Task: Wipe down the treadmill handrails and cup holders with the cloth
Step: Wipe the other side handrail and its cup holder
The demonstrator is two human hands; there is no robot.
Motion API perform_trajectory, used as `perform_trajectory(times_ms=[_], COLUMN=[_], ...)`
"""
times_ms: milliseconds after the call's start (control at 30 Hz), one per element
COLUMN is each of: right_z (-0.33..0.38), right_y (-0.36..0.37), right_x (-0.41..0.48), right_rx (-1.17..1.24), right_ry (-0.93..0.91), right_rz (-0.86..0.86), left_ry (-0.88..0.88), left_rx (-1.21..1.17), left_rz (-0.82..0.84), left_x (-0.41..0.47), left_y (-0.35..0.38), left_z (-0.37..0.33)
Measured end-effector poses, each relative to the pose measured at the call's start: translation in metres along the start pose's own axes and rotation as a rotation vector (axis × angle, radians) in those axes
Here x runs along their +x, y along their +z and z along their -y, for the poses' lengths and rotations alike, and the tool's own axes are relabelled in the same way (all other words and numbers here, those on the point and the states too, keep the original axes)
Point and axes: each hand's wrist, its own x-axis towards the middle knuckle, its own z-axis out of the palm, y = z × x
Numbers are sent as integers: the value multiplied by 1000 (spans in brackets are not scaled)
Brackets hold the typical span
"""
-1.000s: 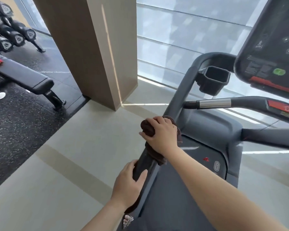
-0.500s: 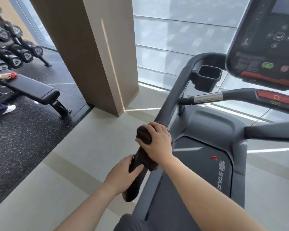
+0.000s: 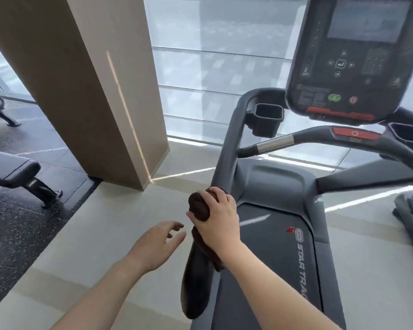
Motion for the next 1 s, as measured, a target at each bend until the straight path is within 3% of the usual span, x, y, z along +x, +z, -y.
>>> perform_trajectory(times_ms=[233, 467, 733, 867, 1000], right_z=[13, 50, 75, 74, 76], right_y=[22, 21, 79, 66, 55], right_x=[27, -80, -145, -121, -103], right_rx=[-184, -51, -126, -155, -214], right_ry=[115, 290, 339, 436, 480], right_rz=[-101, -327, -837, -843, -780], left_ry=[406, 682, 1143, 1221, 1242], left_rx=[44, -21, 35, 300, 284], left_rz=[10, 125, 45, 190, 196], left_x=[73, 83, 93, 115, 122], left_y=[-28, -34, -13, 5, 14], left_z=[51, 67, 5, -17, -10])
